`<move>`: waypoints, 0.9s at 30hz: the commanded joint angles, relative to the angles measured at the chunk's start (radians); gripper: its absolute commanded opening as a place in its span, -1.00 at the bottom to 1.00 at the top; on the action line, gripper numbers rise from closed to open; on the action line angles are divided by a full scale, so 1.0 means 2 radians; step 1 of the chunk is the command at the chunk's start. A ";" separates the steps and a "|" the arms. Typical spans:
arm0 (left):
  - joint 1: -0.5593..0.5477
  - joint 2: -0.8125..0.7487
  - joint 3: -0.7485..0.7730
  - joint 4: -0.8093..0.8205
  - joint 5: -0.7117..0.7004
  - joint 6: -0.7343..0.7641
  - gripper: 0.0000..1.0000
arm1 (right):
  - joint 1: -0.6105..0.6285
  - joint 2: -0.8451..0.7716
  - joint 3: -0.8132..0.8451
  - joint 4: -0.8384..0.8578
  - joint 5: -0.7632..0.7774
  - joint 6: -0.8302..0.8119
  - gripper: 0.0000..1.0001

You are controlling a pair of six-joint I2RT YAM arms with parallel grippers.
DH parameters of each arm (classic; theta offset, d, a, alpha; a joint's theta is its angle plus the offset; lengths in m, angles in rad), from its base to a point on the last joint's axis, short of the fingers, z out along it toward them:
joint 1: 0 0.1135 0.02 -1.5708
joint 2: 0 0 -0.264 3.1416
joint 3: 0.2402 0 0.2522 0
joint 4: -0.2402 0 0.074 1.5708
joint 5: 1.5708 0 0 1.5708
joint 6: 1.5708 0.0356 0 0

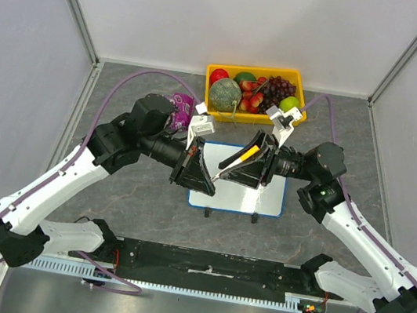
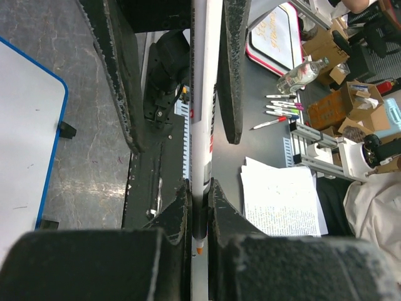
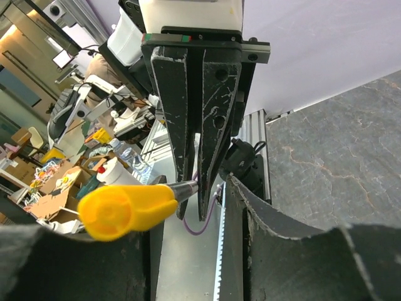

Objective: Write a sentence on the whiteboard
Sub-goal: Pass from the left arm to the right

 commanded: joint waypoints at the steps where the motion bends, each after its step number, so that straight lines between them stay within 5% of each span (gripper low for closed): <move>1: 0.001 0.010 0.017 -0.021 0.031 0.026 -0.96 | 0.004 0.002 0.011 0.018 -0.013 0.002 -0.04; 8: 0.001 0.009 0.010 -0.026 0.022 0.031 -0.96 | 0.007 0.002 0.007 0.014 -0.030 -0.007 -0.12; 14: 0.002 0.009 0.007 -0.027 0.029 0.031 -0.96 | 0.007 -0.008 0.021 -0.098 -0.027 -0.084 -0.13; 18: 0.001 0.011 0.003 -0.027 0.032 0.032 -0.96 | 0.007 -0.009 0.021 -0.099 -0.020 -0.084 -0.29; 27: 0.001 0.014 -0.006 -0.027 0.041 0.030 -0.96 | 0.007 -0.012 0.017 -0.074 -0.014 -0.061 -0.25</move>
